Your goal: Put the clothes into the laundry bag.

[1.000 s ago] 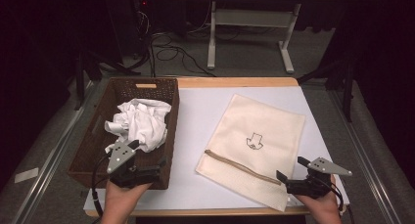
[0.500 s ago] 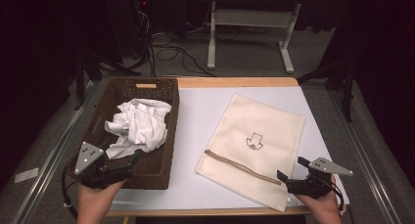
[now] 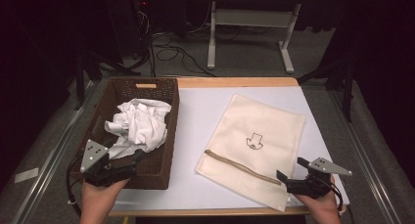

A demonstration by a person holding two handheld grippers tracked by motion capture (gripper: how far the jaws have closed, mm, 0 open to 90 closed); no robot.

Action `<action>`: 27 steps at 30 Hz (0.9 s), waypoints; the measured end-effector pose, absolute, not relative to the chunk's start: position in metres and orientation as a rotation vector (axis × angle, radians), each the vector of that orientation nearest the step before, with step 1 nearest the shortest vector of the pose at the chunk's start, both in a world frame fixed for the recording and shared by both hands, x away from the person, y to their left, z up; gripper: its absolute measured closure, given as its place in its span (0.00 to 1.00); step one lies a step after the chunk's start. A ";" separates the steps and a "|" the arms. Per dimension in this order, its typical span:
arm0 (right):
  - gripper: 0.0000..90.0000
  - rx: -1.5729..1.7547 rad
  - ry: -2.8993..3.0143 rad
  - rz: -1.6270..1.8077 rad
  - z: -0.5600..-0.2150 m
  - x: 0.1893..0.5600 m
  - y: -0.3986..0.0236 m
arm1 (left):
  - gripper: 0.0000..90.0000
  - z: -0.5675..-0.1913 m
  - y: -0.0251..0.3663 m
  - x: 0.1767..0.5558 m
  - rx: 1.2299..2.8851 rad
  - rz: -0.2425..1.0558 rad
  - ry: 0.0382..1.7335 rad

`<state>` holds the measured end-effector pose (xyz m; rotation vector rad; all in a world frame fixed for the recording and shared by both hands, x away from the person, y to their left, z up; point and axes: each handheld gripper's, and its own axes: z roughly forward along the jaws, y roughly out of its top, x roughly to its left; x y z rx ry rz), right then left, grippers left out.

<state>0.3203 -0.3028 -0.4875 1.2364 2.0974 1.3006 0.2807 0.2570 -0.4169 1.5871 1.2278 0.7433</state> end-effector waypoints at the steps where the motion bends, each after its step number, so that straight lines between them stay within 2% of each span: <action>1: 0.01 1.232 2.096 1.300 -0.487 0.320 -0.302 | 0.00 -0.416 0.257 0.282 1.578 0.740 1.228; 6: 0.01 1.231 2.087 1.299 -0.486 0.319 -0.304 | 0.00 -0.406 0.250 0.297 1.559 0.708 1.226; 16: 0.01 1.232 2.070 1.308 -0.484 0.319 -0.309 | 0.00 -0.400 0.234 0.347 1.597 0.766 1.242; 27: 0.02 1.238 2.071 1.307 -0.483 0.319 -0.309 | 0.00 -0.395 0.248 0.389 1.622 0.720 1.283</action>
